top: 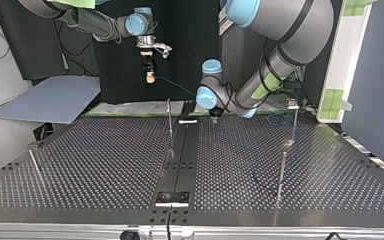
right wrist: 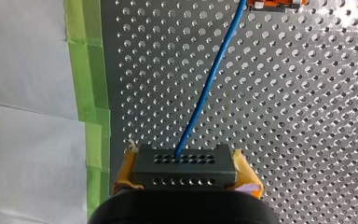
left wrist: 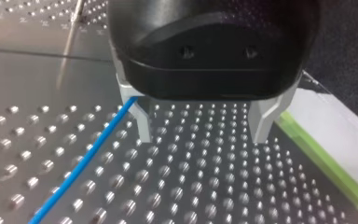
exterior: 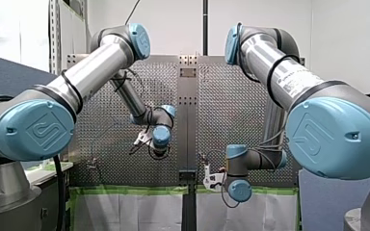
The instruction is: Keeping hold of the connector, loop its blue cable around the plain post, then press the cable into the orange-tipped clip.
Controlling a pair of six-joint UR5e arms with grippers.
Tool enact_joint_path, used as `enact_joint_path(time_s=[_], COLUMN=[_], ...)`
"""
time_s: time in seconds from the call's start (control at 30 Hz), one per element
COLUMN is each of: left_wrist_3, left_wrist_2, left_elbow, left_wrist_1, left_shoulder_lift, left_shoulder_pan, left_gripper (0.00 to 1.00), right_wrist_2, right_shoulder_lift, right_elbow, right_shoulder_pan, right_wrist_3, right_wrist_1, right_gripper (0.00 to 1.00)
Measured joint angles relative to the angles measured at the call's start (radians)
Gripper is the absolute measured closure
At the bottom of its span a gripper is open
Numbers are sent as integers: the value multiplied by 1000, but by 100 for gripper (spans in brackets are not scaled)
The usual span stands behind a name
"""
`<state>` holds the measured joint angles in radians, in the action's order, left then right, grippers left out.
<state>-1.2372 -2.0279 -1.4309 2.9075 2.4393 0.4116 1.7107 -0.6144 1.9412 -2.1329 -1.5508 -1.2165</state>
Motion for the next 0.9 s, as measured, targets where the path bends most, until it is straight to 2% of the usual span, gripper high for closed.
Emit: enact_joint_path(time_s=[0.2,0.37,0.57,0.9], left_wrist_3=[-14,-63,-123,-224], left_wrist_2=[32,84,145,246], left_elbow=[17,25,26,26], left_wrist_1=[8,-5,-44,-54], left_shoulder_lift=[53,95,106,107], left_shoulder_pan=[12,17,19,17], left_gripper=[0,0,0,0], right_wrist_2=[1,0,1,1], right_shoulder_lift=[0,0,0,0], right_elbow=[-2,-3,-3,-3], right_shoulder_pan=[-3,-4,-5,-3], right_wrist_3=[1,1,1,2], right_wrist_1=[0,-1,1,0], right_gripper=[100,100,100,100])
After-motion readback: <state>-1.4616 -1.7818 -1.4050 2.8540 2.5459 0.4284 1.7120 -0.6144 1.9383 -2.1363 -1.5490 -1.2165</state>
